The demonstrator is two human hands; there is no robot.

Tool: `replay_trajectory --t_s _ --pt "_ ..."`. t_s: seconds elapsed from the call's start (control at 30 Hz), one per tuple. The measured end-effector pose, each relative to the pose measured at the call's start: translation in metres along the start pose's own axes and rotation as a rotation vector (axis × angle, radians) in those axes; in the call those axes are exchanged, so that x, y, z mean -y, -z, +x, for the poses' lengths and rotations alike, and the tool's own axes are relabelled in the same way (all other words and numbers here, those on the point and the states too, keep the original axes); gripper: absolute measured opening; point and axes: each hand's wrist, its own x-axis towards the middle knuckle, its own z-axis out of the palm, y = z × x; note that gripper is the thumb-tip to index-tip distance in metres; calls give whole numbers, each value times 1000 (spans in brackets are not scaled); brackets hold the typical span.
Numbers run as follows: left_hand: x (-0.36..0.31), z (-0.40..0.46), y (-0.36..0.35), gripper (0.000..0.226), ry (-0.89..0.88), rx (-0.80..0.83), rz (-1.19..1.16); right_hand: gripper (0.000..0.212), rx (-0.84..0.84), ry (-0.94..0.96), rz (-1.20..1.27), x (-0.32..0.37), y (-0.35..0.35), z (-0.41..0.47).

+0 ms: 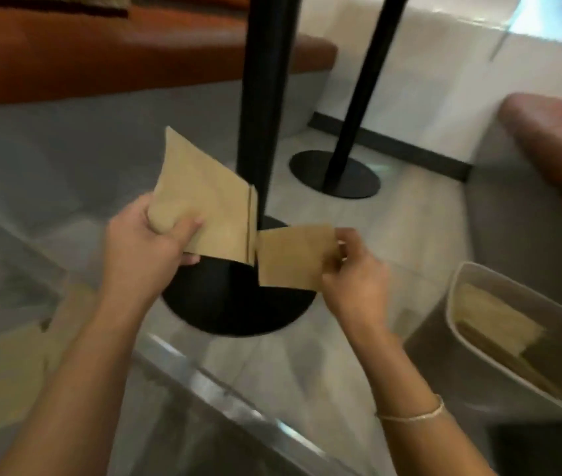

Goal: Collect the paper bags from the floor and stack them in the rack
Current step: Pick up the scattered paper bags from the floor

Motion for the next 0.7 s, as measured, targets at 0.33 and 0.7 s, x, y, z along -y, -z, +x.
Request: replay_trajectory --t_s 0.33,0.7 --pt "-121 -72 -201 38 -216 511 51 41 -523 -266 -333 -65 192 15" --pt "-51 -121 -274 53 -193 845 496 42 -290 -421 -400 -123 144 15"
